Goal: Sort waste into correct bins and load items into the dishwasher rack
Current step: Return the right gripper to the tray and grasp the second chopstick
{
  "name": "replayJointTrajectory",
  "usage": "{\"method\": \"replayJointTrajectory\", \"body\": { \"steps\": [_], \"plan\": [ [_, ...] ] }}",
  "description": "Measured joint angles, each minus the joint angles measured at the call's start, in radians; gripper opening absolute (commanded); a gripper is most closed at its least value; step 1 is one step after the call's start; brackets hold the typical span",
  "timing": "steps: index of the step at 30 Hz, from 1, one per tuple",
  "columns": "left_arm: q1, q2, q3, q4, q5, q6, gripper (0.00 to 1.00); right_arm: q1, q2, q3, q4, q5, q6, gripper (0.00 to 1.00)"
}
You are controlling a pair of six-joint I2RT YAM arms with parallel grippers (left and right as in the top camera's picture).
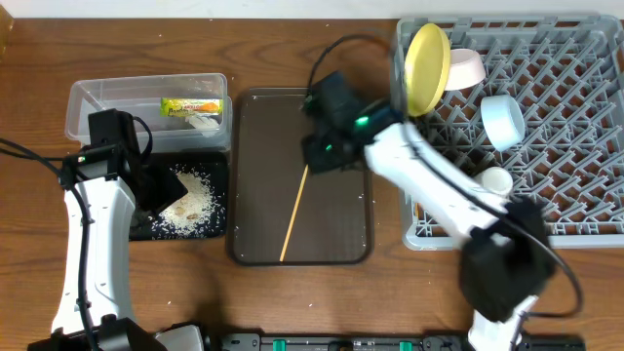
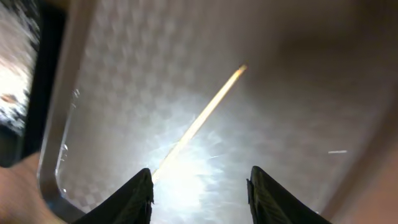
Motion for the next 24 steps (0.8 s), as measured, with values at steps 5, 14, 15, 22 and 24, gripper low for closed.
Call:
{"method": "replayJointTrajectory", "body": {
  "steps": [5,14,15,22,24],
  "plan": [
    [0.000,0.000,0.000,0.000,0.000,0.000,0.70,0.090,0.105,0.000,-0.007,-0.004,0.089,0.47],
    [0.000,0.000,0.000,0.000,0.000,0.000,0.69,0.136,0.204,0.002,-0.048,-0.005,0.208,0.29],
    [0.000,0.000,0.000,0.000,0.000,0.000,0.69,0.136,0.204,0.004,-0.056,0.000,0.213,0.24],
    [0.000,0.000,0.000,0.000,0.000,0.000,0.69,0.129,0.203,0.013,-0.086,0.015,0.246,0.01],
    [0.000,0.000,0.000,0.000,0.000,0.000,0.69,0.113,0.201,0.013,-0.087,0.021,0.238,0.01]
  ]
}}
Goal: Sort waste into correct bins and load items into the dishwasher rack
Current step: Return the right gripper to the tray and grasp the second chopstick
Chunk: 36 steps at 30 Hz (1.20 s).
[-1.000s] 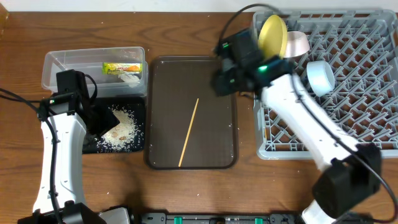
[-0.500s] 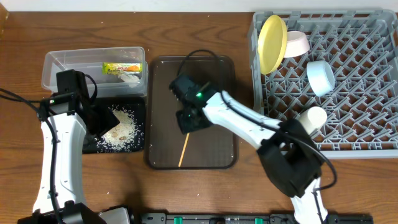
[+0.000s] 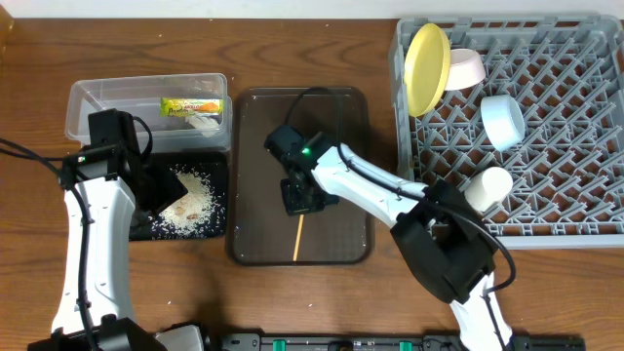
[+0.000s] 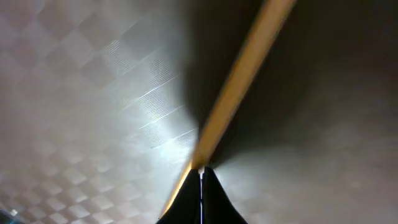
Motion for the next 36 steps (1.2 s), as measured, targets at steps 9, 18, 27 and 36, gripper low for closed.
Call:
{"method": "replayJointTrajectory", "body": {
  "steps": [9,18,27,36],
  "plan": [
    [0.000,0.000,0.000,0.000,0.000,0.000,0.70,-0.161,-0.105,-0.004,-0.009,0.042,-0.077,0.01],
    [0.000,0.000,0.000,0.000,0.000,0.000,0.70,-0.226,-0.238,-0.002,0.006,0.011,-0.108,0.35],
    [0.000,0.000,0.000,0.000,0.000,0.000,0.70,-0.061,-0.147,-0.002,0.052,0.006,-0.100,0.50],
    [0.000,0.000,0.000,0.000,0.000,0.000,0.69,0.045,-0.018,-0.002,0.063,0.058,-0.038,0.47]
  ]
}}
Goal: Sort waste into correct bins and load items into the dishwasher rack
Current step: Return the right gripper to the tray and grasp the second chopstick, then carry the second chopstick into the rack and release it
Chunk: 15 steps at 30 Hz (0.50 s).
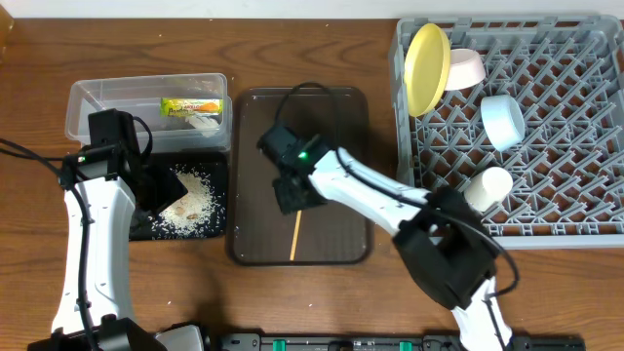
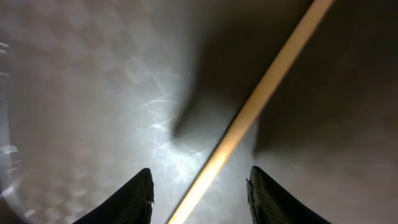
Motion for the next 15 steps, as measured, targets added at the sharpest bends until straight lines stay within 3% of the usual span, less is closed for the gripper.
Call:
{"method": "replayJointTrajectory", "body": {
  "steps": [3,9,15],
  "plan": [
    [0.000,0.000,0.000,0.000,0.000,0.000,0.69,0.007,0.028,0.000,-0.006,0.014,0.022,0.45],
    [0.000,0.000,0.000,0.000,0.000,0.000,0.69,0.006,0.031,0.001,-0.015,0.032,0.046,0.19],
    [0.000,0.000,0.000,0.000,0.000,0.000,0.70,0.005,0.033,0.003,-0.025,0.045,0.050,0.11]
  ]
}}
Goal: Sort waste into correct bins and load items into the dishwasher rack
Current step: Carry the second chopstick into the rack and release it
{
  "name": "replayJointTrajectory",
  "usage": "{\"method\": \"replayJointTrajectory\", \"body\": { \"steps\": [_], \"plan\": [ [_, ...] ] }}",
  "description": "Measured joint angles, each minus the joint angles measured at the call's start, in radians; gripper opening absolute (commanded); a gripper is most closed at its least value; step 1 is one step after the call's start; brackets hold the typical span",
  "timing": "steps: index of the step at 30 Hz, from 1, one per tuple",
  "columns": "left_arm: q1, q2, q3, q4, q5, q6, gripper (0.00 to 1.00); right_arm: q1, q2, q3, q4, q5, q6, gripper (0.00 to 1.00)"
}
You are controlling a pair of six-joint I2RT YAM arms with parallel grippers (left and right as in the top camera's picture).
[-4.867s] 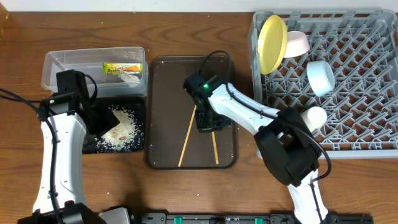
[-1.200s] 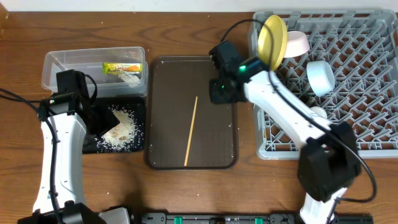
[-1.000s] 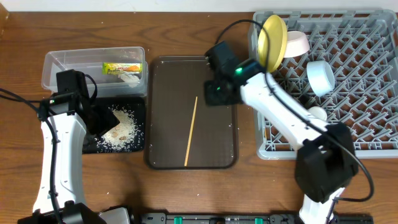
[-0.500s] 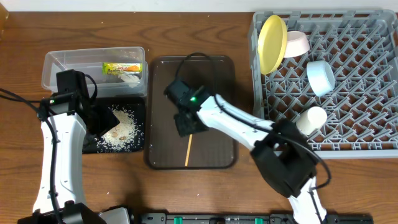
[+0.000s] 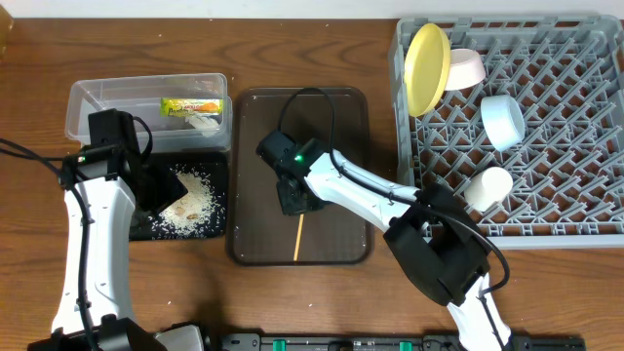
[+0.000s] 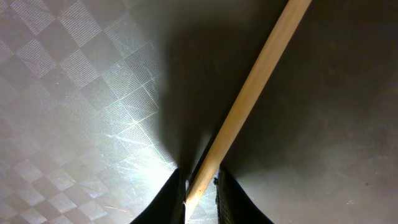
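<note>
A thin wooden chopstick (image 6: 255, 93) lies on the brown tray (image 5: 341, 117). Only its lower end (image 5: 296, 239) shows in the overhead view, below my right gripper (image 5: 297, 200). In the right wrist view the right gripper (image 6: 200, 196) is pressed low over the tray, and its two dark jaws are drawn in against either side of the stick. My left gripper (image 5: 146, 190) hangs over the black bin (image 5: 146, 229) of pale crumbs; its jaws are hidden by the arm.
The grey dishwasher rack (image 5: 565, 146) on the right holds a yellow plate (image 5: 426, 66), a pink bowl (image 5: 466, 68), a white bowl (image 5: 502, 119) and a white cup (image 5: 487, 185). A clear bin (image 5: 97, 97) at back left holds a wrapper (image 5: 190, 107).
My right gripper's jaws stood wide apart on either side of the chopstick; now they are closed in on it. The arm has barely shifted, and the left arm is unchanged.
My right gripper first hovered open over the tray's far end, with the chopstick lying diagonally below. Then it was low at the stick's middle with its tips together beside it. Later the jaws stood open astride the stick, and now they pinch it.
</note>
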Motion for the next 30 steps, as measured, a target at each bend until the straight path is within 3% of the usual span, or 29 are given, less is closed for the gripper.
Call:
{"method": "replayJointTrajectory", "body": {
  "steps": [3,12,23,30],
  "plan": [
    [0.000,0.000,0.000,0.000,0.000,0.000,0.69,-0.011,0.000,0.005,-0.023,-0.004,-0.002,0.01],
    [0.000,0.000,0.000,0.000,0.000,0.000,0.69,-0.174,-0.052,0.009,-0.086,-0.018,-0.085,0.01],
    [0.000,0.000,0.000,0.000,0.000,0.000,0.69,-0.399,-0.414,0.017,-0.235,0.002,-0.281,0.01],
    [0.000,0.000,0.000,0.000,0.000,0.000,0.69,-0.496,-0.422,-0.006,-0.312,0.053,-0.335,0.02]
  ]
}}
